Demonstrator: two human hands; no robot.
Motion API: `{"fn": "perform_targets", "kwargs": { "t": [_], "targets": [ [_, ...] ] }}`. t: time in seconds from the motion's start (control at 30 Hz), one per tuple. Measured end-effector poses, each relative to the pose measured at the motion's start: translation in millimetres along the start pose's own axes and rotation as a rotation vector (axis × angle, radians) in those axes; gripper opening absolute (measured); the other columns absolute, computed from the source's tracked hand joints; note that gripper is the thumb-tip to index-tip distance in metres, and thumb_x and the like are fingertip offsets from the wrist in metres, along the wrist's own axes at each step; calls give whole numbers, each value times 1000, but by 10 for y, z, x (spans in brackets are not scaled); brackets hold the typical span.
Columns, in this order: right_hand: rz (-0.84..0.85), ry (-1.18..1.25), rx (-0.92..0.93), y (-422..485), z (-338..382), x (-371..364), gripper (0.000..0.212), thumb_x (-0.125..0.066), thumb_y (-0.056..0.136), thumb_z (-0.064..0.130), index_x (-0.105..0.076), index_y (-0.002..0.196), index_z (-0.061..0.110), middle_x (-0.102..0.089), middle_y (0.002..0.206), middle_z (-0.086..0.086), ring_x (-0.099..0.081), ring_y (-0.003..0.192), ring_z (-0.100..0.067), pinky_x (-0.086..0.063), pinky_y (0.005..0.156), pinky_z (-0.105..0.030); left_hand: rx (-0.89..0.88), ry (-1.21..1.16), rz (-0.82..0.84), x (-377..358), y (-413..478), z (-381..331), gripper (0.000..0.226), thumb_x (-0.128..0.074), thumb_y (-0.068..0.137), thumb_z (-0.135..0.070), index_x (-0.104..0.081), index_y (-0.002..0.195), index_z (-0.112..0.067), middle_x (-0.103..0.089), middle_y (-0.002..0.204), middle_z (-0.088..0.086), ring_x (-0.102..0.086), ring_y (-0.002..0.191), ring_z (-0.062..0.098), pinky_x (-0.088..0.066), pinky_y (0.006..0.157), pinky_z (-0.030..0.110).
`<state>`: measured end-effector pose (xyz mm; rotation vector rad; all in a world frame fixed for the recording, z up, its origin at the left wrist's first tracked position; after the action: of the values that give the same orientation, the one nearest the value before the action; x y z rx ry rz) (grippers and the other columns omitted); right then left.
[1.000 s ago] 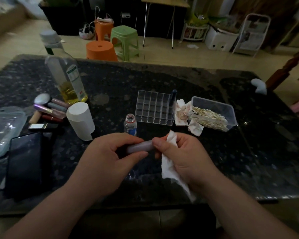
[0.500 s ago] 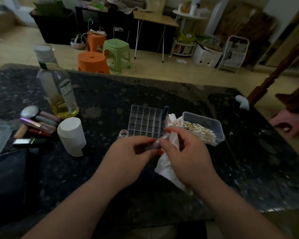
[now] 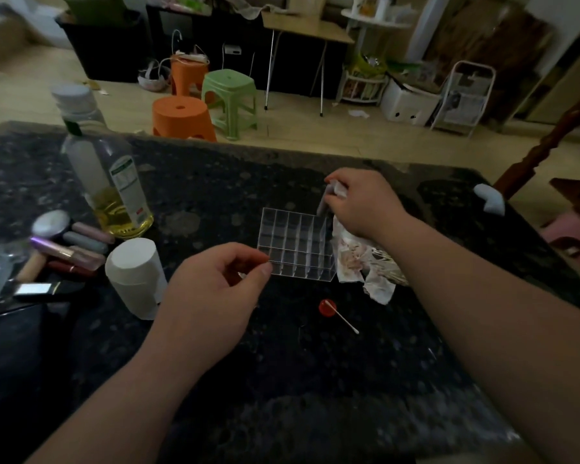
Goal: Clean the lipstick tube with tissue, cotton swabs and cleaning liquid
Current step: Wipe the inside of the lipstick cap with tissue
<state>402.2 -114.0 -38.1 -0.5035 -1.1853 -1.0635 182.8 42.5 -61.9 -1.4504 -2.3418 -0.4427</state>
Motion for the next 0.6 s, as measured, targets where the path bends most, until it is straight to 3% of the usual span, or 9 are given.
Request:
{"fn": "perform_targets", "kwargs": {
  "t": [0.13,0.37,0.47,0.6],
  "targets": [
    [90,-79,-28,73,-64,-184,36,-59,94,27,-62,129,20,-64,129,-8,-59,114,-28,-52,93,-40,3,1,42,-44,11,0,10,-70,87,-33,-70,83,-41,-68,83,-31,-66,75,-3,-56,65,22],
    [172,-249,-31,30,-93,-447,42,-57,96,32,-56,137,24,-55,136,-3,-54,121,-25,-48,97,-39,-10,1,58,-43,2,-12,11,-69,88,-33,-69,82,-42,-69,81,-30,-66,74,-3,-56,66,22],
    [91,-157,-23,-12,-54,-295,54,-61,93,37,-48,143,25,-48,137,-4,-54,119,-26,-48,95,-37,-7,-2,61,-40,-2,-9,11,-69,88,-32,-70,81,-40,-68,81,-30,-66,73,-2,-57,66,24],
    [-15,48,2,-445,166,-83,46,-69,86,44,-60,125,22,-57,116,2,-57,103,-15,-51,88,-32,17,-9,69,-9,-5,16,9,-69,88,-32,-71,83,-39,-73,77,-15,-69,70,5,-61,69,33]
  ]
}}
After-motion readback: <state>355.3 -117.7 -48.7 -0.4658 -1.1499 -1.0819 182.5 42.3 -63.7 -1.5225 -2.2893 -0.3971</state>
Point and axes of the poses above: each hand's wrist, its own y-axis towards the middle knuckle, its own x-axis out of the back of the hand, z = x × y, the point moved 7 cm from there along y, towards the middle knuckle
